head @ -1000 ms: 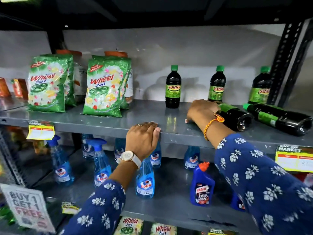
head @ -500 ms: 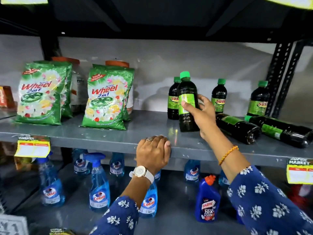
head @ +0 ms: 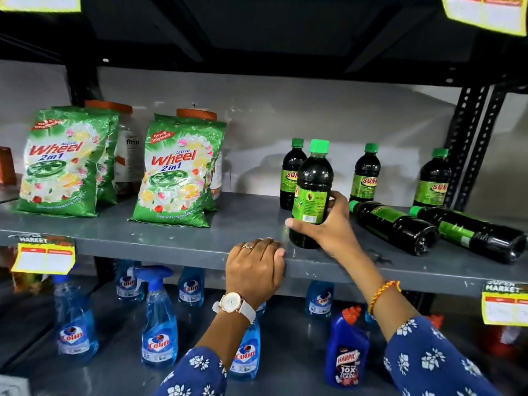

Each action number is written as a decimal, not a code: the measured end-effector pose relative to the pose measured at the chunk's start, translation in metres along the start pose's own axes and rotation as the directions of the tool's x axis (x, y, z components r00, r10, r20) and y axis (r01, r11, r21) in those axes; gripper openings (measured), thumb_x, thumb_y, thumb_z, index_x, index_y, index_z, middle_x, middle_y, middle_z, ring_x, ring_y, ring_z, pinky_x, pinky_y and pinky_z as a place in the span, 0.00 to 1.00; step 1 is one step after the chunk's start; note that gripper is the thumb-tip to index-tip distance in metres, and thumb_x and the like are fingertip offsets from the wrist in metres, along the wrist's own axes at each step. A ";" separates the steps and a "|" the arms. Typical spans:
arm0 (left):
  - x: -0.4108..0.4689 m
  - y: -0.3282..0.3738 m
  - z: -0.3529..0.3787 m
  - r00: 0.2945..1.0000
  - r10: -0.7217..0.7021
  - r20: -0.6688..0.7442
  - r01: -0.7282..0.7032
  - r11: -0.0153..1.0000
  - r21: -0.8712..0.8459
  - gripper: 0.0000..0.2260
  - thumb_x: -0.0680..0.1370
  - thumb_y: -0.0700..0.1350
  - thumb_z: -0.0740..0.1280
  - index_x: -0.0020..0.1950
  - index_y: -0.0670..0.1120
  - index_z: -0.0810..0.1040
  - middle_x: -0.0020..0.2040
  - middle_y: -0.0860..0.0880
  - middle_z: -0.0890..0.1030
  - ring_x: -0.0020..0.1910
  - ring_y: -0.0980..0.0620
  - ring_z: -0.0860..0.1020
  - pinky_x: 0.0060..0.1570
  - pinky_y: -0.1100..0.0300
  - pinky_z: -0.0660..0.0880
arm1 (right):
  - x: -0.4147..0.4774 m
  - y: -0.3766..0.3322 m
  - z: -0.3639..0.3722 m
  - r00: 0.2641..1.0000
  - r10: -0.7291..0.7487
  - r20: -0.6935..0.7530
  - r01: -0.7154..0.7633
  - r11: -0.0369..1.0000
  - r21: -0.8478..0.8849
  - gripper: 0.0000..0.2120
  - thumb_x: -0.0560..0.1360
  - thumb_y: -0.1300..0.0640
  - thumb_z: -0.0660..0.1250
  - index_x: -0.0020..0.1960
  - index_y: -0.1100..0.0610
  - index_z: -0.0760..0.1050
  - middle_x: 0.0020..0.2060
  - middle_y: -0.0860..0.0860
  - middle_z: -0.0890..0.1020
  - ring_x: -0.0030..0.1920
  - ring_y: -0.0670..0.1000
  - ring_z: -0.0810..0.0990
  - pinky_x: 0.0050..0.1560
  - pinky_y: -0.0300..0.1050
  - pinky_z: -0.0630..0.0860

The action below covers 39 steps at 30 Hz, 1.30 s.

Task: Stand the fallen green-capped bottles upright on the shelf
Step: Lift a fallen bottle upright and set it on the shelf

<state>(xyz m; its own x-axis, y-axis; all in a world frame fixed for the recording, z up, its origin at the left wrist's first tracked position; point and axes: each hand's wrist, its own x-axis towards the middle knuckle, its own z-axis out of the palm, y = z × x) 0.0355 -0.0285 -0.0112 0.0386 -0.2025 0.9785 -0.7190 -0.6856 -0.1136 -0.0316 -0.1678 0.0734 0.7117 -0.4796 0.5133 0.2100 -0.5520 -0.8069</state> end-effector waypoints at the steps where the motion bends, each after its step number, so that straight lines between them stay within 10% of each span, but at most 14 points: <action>1: 0.000 0.000 0.000 1.000 -0.004 -0.002 0.004 1.000 0.001 0.16 0.79 0.47 0.55 0.42 0.46 0.82 0.42 0.49 0.84 0.40 0.50 0.81 0.44 0.56 0.69 | 0.000 0.002 0.000 0.999 0.003 -0.035 -0.005 0.999 -0.033 0.41 0.59 0.53 0.81 0.63 0.56 0.59 0.56 0.49 0.71 0.53 0.47 0.74 0.55 0.42 0.72; 7: -0.001 0.003 -0.002 1.000 -0.018 0.022 0.018 1.000 0.006 0.16 0.79 0.47 0.56 0.43 0.46 0.82 0.43 0.49 0.84 0.41 0.49 0.81 0.45 0.56 0.69 | 0.004 0.004 -0.007 0.997 0.056 0.050 -0.065 0.979 0.194 0.26 0.68 0.69 0.70 0.60 0.54 0.64 0.45 0.45 0.76 0.49 0.48 0.77 0.48 0.37 0.72; 11: 0.000 0.004 -0.004 0.999 -0.031 0.038 0.030 0.999 0.017 0.16 0.79 0.47 0.55 0.43 0.46 0.82 0.43 0.49 0.84 0.40 0.49 0.81 0.45 0.55 0.69 | 0.003 0.005 -0.002 0.999 0.027 0.021 -0.028 0.998 0.048 0.40 0.61 0.58 0.79 0.65 0.57 0.59 0.52 0.48 0.74 0.52 0.47 0.76 0.53 0.40 0.72; 39: 0.002 0.007 -0.005 0.997 -0.059 0.051 0.056 0.997 0.044 0.15 0.78 0.46 0.56 0.42 0.46 0.81 0.41 0.49 0.84 0.38 0.48 0.80 0.44 0.55 0.68 | -0.008 0.000 -0.008 0.999 0.030 -0.018 -0.032 0.992 -0.121 0.28 0.62 0.54 0.78 0.53 0.53 0.63 0.48 0.49 0.76 0.46 0.48 0.75 0.35 0.32 0.67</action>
<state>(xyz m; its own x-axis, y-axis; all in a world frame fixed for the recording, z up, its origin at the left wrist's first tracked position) 0.0266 -0.0300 -0.0096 0.1162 -0.1978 0.9733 -0.6847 -0.7259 -0.0657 -0.0429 -0.1694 0.0717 0.7052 -0.5083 0.4942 0.1045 -0.6149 -0.7816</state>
